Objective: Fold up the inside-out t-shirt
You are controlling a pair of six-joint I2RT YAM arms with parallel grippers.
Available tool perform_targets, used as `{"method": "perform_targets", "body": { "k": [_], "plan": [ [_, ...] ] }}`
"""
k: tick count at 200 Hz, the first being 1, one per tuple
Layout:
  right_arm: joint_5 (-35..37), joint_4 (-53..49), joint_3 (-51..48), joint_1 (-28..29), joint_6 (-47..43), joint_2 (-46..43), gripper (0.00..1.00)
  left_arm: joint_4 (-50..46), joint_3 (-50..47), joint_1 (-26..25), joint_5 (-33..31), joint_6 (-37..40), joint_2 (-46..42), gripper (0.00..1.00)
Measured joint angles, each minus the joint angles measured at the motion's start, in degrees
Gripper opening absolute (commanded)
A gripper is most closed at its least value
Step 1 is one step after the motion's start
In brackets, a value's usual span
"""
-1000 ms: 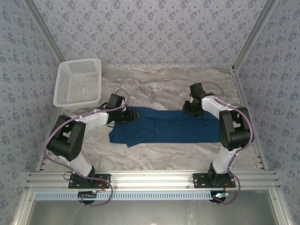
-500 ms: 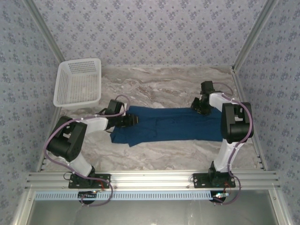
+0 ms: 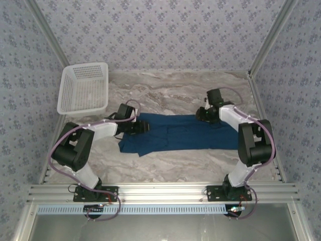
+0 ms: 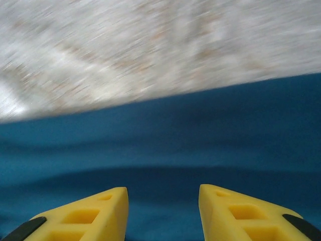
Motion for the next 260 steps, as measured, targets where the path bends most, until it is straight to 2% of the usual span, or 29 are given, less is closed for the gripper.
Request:
{"method": "perform_targets", "body": {
  "k": [38,77,99,147,168,219,234,260],
  "plan": [
    [-1.20,0.09,-3.08,10.88,0.28,-1.09,0.44,-2.99,-0.66,0.02,-2.64,0.09,-4.31,0.60],
    [-1.60,-1.18,-6.27,12.07,2.27,-0.55,0.44,-6.19,-2.84,0.04,-4.74,0.76,-7.06,0.61],
    [-1.49,-1.66,-7.13,13.11,2.67,-0.31,0.44,-8.59,-4.92,0.72,-6.19,1.36,-9.68,0.67],
    [-0.07,-2.21,-6.86,15.98,1.51,-1.53,0.44,-10.67,-9.14,9.42,-8.04,1.99,-17.59,0.80],
    [-0.07,-2.49,-5.66,16.76,1.01,-1.84,0.45,-10.47,-8.72,10.95,-8.31,3.28,-16.44,0.84],
    [-0.11,-2.86,-4.92,16.83,0.46,-1.81,0.44,-9.68,-2.69,9.33,-7.45,7.28,-6.64,0.86],
    [-0.11,-2.86,-4.94,16.81,0.46,-1.81,0.44,-9.68,-1.73,7.89,-8.70,8.35,-5.01,0.84],
    [-0.11,-2.89,-4.94,16.63,0.46,-1.81,0.44,-9.68,-0.87,5.97,-11.34,9.84,-3.72,0.75]
  ]
}}
